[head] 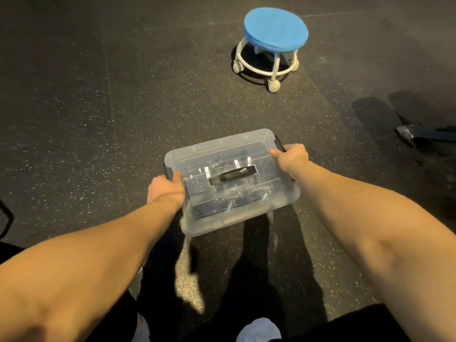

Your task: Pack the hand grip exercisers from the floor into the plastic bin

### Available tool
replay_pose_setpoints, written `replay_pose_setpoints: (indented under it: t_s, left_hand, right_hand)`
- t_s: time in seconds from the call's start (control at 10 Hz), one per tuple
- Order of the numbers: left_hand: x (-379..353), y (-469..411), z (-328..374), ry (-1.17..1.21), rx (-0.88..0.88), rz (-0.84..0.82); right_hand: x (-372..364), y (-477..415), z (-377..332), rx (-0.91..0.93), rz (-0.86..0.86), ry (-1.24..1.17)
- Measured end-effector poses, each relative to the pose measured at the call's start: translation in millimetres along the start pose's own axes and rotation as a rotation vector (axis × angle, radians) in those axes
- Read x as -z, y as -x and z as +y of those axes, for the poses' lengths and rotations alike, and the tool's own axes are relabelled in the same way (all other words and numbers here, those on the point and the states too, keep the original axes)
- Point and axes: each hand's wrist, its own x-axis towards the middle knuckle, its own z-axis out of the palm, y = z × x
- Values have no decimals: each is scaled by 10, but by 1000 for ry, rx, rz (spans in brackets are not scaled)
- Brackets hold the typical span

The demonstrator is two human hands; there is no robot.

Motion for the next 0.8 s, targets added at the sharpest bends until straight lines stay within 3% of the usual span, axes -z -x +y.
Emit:
replay_pose_setpoints:
  t_s: [0.3,0.6,0.7,0.8]
  left_hand:
    - [-41,-141,138,-85,-68,43]
    - [-71,-193,157,-71,-12,37]
    - [139,-123,299,-133,50,-85]
    - [549,-87,665,-228,203,-118]
  right_hand:
    - [-129,-125,-99,-50,25,-14]
    - [-218,-104,29,38,108,16]
    - [-85,68,-156,-3,154,296]
    - [142,344,-517,-80,189,416]
